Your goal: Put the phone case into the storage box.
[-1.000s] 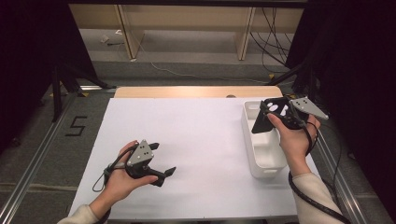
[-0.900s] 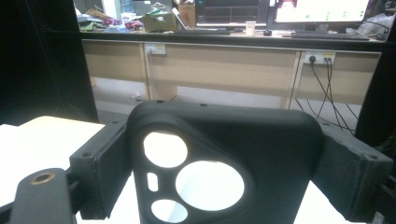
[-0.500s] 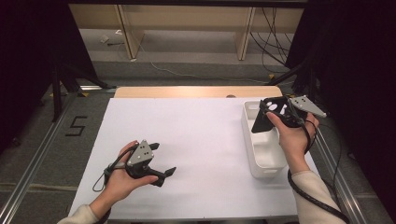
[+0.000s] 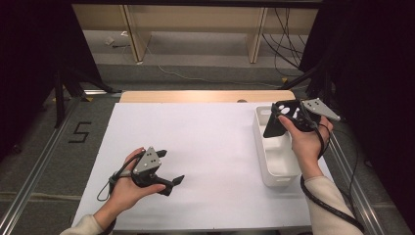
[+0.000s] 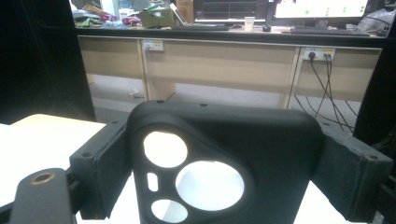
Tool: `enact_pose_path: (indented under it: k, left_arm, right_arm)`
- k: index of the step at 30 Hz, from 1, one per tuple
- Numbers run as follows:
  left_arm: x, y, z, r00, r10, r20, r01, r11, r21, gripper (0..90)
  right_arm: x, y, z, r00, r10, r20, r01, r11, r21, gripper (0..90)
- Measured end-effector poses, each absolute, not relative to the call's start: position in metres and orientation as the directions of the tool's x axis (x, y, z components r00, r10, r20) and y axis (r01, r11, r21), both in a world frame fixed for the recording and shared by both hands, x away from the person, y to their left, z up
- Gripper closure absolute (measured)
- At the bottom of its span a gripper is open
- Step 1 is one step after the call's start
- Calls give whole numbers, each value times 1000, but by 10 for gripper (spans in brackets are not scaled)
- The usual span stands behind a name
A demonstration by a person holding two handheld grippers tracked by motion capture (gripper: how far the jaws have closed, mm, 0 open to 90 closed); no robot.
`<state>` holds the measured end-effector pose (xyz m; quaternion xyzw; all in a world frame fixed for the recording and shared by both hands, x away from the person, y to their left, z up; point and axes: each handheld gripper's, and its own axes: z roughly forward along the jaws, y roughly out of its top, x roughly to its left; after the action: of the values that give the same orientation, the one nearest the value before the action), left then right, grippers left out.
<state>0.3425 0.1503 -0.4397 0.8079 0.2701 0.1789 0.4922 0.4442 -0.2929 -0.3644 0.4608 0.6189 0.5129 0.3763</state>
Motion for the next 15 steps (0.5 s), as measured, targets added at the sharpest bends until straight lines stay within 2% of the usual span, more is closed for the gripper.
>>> enact_pose_path:
  k: [15]
  left_arm:
    - [342, 150, -439, 790, 613, 25, 259, -371, 892, 0]
  right_arm:
    - [450, -292, -365, -292, 956, 6, 184, 50, 982, 151]
